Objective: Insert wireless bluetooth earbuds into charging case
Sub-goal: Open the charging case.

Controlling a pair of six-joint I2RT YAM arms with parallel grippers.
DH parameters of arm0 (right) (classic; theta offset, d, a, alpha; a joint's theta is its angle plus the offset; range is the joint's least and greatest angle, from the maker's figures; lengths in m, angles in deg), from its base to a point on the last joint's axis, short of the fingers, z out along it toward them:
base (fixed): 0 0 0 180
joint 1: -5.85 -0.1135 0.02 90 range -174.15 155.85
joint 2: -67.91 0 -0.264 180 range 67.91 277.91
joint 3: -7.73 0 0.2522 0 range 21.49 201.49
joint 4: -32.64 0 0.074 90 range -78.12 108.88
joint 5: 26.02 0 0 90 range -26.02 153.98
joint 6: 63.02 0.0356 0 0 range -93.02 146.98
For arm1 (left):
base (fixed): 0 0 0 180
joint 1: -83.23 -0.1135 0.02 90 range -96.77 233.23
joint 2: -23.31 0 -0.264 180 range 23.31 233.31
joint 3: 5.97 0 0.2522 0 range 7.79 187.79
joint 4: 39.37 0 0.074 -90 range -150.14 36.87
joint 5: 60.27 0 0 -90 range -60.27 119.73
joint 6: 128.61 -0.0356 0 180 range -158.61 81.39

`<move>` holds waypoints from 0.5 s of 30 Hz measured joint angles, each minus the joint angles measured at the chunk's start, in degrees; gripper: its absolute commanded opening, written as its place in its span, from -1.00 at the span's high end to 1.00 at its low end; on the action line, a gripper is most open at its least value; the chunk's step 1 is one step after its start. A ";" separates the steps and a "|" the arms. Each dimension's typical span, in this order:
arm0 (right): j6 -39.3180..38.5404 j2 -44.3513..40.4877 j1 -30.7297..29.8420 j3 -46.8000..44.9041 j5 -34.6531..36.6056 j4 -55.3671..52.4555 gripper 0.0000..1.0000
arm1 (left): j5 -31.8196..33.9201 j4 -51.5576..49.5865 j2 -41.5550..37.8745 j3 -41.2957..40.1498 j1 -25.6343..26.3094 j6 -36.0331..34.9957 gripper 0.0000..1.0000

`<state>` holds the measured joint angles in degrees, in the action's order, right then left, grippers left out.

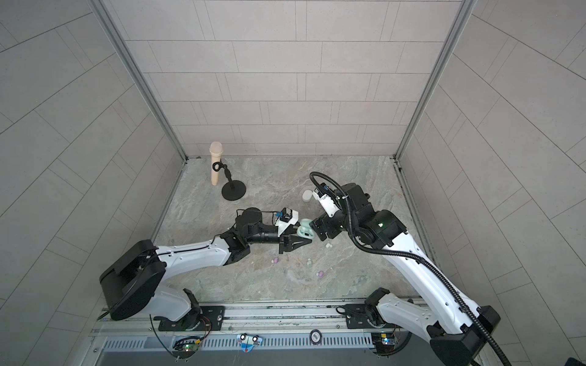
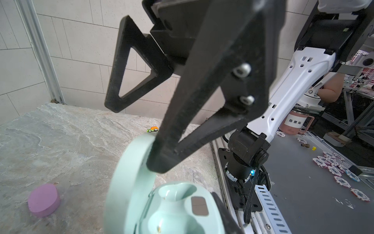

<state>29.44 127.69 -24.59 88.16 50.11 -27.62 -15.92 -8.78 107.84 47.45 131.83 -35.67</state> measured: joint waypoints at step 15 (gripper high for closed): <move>2.38 1.60 2.64 0.28 -1.40 -0.22 -0.83 | 1.07 2.58 0.00 -0.94 0.20 2.89 0.98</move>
<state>31.83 129.29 -21.94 88.45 48.71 -27.84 -14.85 -6.20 107.84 46.51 132.02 -32.78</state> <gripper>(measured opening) 0.915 0.442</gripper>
